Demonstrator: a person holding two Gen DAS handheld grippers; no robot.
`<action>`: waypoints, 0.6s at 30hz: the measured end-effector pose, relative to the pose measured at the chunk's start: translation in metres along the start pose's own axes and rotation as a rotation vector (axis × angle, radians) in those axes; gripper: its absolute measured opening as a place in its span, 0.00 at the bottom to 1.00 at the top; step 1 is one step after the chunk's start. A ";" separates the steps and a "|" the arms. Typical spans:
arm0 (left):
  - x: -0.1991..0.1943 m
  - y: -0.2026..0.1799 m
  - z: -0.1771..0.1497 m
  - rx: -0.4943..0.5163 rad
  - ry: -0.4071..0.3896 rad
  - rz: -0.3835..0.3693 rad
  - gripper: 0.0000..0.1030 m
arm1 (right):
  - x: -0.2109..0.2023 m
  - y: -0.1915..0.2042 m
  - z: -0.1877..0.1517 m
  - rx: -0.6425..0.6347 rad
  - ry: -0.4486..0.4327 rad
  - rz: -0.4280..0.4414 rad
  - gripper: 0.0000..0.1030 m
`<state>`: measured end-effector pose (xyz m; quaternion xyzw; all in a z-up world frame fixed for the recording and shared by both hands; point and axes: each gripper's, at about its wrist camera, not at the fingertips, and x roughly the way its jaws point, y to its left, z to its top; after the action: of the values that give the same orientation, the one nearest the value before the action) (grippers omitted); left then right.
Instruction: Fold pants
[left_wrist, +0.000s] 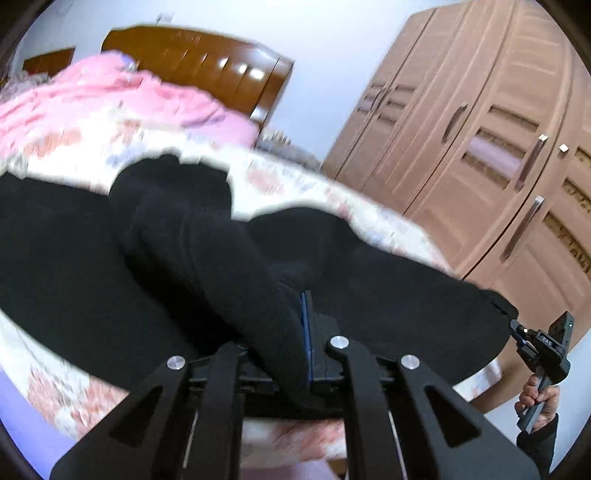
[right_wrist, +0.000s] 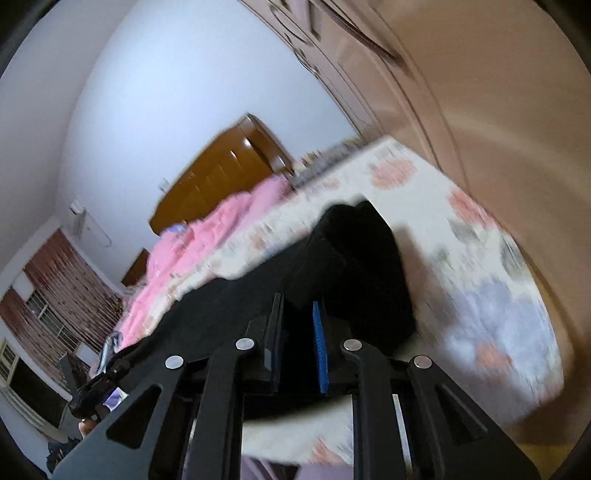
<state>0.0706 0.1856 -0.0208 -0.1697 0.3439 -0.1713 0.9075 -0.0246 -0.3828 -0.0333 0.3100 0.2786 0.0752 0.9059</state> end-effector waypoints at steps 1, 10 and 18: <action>0.011 0.008 -0.009 -0.025 0.039 -0.003 0.08 | 0.008 -0.012 -0.009 0.022 0.035 -0.026 0.16; 0.024 0.015 -0.020 -0.023 0.026 0.033 0.08 | 0.014 -0.023 -0.018 0.041 0.042 -0.008 0.16; 0.040 0.018 -0.031 -0.004 0.052 0.093 0.12 | 0.031 -0.041 -0.032 0.050 0.073 -0.068 0.15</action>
<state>0.0810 0.1783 -0.0734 -0.1506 0.3750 -0.1325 0.9050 -0.0179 -0.3893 -0.0928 0.3198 0.3234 0.0486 0.8893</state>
